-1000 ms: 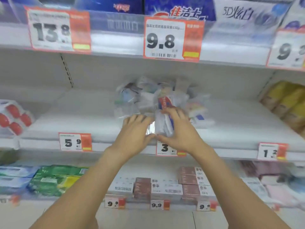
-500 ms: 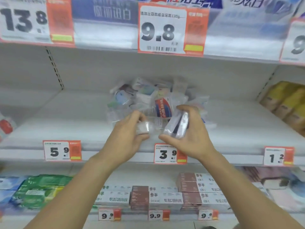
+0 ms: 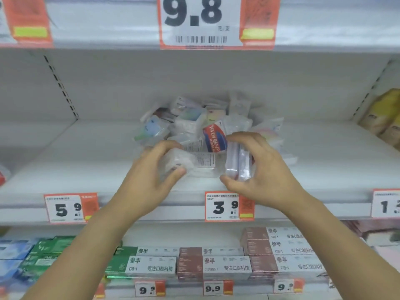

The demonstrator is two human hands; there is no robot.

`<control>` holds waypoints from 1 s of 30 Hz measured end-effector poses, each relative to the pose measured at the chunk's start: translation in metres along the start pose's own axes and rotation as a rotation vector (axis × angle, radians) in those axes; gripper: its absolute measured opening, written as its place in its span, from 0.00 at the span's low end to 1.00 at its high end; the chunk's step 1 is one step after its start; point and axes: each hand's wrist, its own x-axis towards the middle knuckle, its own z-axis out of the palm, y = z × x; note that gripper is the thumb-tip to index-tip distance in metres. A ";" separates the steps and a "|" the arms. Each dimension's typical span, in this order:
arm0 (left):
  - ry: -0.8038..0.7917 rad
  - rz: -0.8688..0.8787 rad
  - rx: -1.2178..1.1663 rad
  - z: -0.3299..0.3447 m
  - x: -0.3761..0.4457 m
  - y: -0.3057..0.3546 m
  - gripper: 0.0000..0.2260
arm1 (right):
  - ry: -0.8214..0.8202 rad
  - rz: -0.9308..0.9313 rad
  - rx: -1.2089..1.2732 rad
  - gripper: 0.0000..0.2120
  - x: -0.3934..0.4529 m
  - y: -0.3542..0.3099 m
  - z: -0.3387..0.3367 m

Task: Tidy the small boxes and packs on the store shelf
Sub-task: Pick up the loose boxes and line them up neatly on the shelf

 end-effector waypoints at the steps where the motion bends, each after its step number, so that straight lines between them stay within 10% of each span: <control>1: -0.040 0.054 0.081 -0.002 -0.001 -0.001 0.15 | -0.032 -0.042 -0.003 0.33 0.000 -0.001 0.000; 8: -0.286 0.012 0.311 -0.013 -0.011 -0.004 0.18 | -0.241 -0.158 0.030 0.38 0.000 -0.009 0.014; 22: -0.164 -0.087 0.133 -0.040 -0.022 -0.017 0.20 | -0.176 0.083 0.101 0.28 -0.006 -0.011 0.002; 26: -0.214 -0.067 0.007 -0.037 -0.022 -0.016 0.18 | -0.116 0.098 -0.041 0.40 -0.004 -0.027 0.022; 30: -0.178 -0.079 0.026 -0.028 -0.019 -0.018 0.09 | 0.018 0.126 -0.046 0.22 0.005 -0.026 0.031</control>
